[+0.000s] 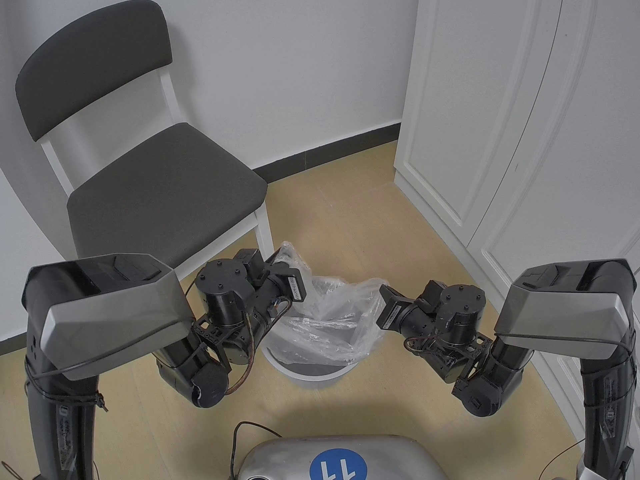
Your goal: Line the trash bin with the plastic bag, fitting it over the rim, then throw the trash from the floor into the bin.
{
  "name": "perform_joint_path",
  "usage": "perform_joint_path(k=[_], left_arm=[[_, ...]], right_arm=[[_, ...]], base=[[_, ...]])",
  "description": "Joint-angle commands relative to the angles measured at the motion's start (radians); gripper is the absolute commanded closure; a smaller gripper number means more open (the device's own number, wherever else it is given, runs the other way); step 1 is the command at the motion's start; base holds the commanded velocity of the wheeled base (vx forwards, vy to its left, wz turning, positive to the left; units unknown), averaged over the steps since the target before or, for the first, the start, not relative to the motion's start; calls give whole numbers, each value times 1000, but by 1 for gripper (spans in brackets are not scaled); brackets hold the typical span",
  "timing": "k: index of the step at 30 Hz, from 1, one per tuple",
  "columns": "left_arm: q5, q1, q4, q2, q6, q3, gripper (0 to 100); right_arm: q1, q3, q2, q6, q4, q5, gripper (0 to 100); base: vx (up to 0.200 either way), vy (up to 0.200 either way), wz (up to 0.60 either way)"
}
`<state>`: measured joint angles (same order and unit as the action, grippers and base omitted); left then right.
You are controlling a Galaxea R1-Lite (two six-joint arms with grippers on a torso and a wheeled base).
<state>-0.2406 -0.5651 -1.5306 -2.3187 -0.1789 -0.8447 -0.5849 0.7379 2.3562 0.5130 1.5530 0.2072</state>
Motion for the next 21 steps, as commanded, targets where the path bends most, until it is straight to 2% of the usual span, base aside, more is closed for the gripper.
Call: perform_joint_path(k=[1, 6, 7, 13, 16, 21], left_arm=[[-2, 24, 0, -100, -7, -59, 100], [-2, 17, 0, -134, -48, -96, 100], [-2, 7, 0, -151, -82, -117, 100], [-23, -35, 0, -223, -175, -197, 100], [-32, -33, 1, -263, -183, -220, 100], [-39, -24, 1, -301, -186, -252, 100]], right_arm=[[-9, 31, 58, 50, 18, 0, 100], [-12, 63, 95, 58, 18, 8, 100], [-15, 75, 92, 59, 18, 15, 100], [-78, 190, 95, 50, 18, 4, 100], [-107, 242, 123, 45, 18, 6, 100], [-116, 238, 155, 39, 18, 6, 100]], base=[[0, 0, 0], [0, 0, 0], [0, 0, 0], [0, 0, 0], [0, 0, 0], [0, 0, 0]])
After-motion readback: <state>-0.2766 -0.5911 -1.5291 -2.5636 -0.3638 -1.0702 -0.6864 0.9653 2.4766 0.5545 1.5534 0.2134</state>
